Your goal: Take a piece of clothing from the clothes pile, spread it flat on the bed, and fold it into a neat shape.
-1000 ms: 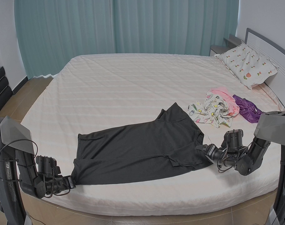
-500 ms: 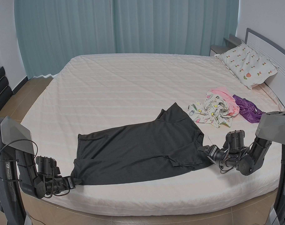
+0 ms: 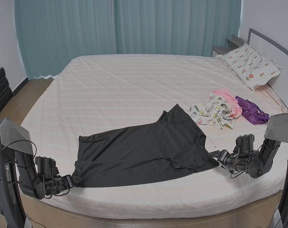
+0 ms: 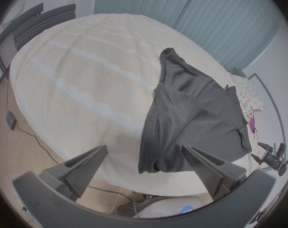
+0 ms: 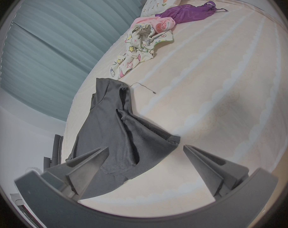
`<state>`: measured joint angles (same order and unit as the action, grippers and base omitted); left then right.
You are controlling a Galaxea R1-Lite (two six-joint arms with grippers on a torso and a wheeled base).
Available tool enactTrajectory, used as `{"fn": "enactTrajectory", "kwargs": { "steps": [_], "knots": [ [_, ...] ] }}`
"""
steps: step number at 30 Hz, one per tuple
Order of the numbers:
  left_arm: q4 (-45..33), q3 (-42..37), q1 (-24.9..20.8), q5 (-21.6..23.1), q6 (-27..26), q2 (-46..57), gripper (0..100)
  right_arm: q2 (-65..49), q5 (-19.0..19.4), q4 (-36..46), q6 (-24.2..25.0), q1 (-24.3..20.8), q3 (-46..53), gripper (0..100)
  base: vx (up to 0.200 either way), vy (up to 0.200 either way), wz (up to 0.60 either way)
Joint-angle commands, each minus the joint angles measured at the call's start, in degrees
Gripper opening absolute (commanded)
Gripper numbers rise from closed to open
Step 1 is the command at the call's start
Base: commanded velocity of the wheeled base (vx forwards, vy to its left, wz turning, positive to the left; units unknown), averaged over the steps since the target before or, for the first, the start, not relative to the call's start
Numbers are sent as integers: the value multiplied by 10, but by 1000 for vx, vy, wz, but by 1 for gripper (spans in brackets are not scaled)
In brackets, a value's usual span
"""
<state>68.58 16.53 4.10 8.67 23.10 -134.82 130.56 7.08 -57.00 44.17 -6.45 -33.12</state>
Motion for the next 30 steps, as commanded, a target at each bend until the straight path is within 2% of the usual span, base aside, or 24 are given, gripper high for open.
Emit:
{"fn": "enactTrajectory", "kwargs": {
  "steps": [1,10,22,23,25,26,27,30],
  "knots": [
    [1,1,-1,-1,0,-1,100,-15,0,1,0,7,17,100,0,0,0],
    [1,2,-1,-1,1,-1,100,21,-1,7,5,-30,22,100,0,0,0],
    [1,2,-1,-1,10,-1,100,47,-7,-27,7,-46,-2,100,0,0,0],
    [1,4,-1,-1,13,0,100,58,-15,-36,7,-47,-13,0,0,0,0],
    [1,6,-1,-1,14,0,100,75,-38,-39,4,-55,-25,0,0,0,0],
    [1,6,-1,-1,14,0,100,75,-38,-39,4,-55,-25,0,0,0,0],
    [1,6,-1,-1,14,0,100,83,-59,-42,1,-62,-28,0,0,0,0],
    [1,6,-1,-1,14,0,100,80,-66,-48,2,-63,-23,0,0,0,0]
  ]
}}
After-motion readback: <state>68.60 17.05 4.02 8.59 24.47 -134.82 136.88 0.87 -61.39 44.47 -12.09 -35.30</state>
